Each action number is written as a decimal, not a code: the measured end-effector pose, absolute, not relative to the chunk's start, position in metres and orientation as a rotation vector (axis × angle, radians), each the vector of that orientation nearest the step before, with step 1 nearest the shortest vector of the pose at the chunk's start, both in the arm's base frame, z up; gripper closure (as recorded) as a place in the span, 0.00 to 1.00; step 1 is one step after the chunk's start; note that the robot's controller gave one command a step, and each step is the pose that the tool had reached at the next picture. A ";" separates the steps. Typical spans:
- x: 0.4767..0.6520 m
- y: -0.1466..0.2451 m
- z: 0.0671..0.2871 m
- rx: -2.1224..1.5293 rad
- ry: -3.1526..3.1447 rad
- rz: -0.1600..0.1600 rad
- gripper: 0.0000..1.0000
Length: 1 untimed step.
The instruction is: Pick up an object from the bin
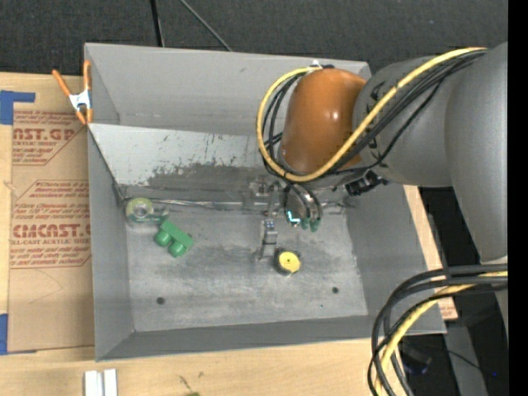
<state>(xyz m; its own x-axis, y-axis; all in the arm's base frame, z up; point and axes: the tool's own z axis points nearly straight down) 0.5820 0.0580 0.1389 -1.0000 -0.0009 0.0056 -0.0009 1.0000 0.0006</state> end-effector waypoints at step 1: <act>0.575 0.160 0.071 -0.069 -3.136 -0.006 0.00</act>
Offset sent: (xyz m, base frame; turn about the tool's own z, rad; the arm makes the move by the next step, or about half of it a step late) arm -0.0040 0.0951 -0.0641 0.0526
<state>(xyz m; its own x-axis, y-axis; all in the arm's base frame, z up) 0.5753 0.1598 0.0709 -0.9990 0.0437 0.0044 0.0437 0.9990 0.0037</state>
